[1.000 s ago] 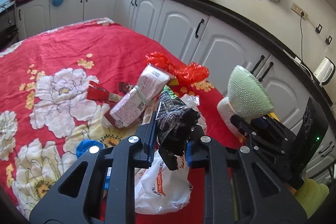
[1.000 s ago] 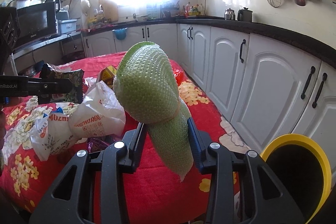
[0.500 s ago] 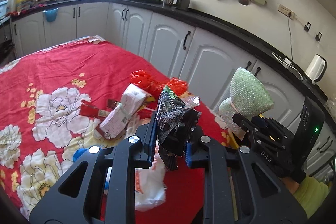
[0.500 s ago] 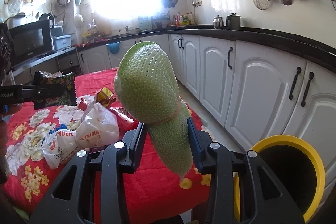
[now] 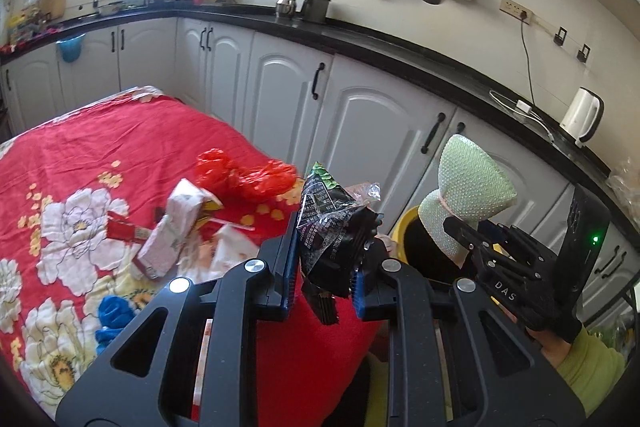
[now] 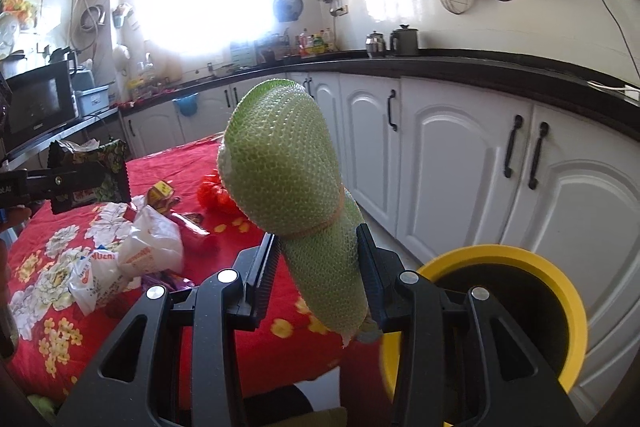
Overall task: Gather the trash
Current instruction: 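Carry the green mesh sleeve and black package over the yellow-rimmed bin with both tools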
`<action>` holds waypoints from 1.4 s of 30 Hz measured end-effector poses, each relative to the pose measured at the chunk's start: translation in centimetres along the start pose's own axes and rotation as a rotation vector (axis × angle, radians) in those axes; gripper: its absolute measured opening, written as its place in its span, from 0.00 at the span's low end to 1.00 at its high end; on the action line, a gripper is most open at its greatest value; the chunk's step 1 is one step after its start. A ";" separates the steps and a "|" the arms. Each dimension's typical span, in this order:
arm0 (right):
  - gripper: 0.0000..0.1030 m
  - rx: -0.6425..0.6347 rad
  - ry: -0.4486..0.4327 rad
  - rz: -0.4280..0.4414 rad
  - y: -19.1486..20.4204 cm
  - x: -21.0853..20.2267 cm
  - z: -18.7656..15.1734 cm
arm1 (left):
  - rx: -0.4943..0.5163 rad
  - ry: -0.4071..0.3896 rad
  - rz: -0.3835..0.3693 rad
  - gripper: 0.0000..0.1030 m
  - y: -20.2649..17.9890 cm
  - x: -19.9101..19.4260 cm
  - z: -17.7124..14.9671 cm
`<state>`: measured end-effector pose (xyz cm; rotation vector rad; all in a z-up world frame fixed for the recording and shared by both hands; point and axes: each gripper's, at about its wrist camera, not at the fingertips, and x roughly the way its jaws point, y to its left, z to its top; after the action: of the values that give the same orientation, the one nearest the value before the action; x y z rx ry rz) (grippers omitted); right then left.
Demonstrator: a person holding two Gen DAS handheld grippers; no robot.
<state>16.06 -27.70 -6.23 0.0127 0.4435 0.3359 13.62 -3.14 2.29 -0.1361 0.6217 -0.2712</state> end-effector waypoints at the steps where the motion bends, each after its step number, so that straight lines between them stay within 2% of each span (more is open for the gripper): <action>1: 0.36 0.004 0.000 -0.007 -0.3 -0.2 -0.1 | 0.004 0.001 -0.004 0.15 -0.4 0.1 0.0; 13: 0.36 0.062 -0.012 -0.073 -4.5 -2.9 -1.1 | 0.060 0.013 -0.054 0.15 -5.1 1.9 0.4; 24: 0.36 0.144 0.002 -0.128 -8.5 -3.6 -2.3 | 0.091 0.038 -0.122 0.15 -9.9 4.9 0.3; 42: 0.36 0.321 0.066 -0.220 -16.1 -3.5 -6.2 | 0.126 0.163 -0.217 0.16 -15.8 12.7 -2.2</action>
<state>15.53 -44.39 -11.75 0.2644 0.5554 0.0459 18.92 -22.01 -3.26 -0.0598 0.7507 -0.5338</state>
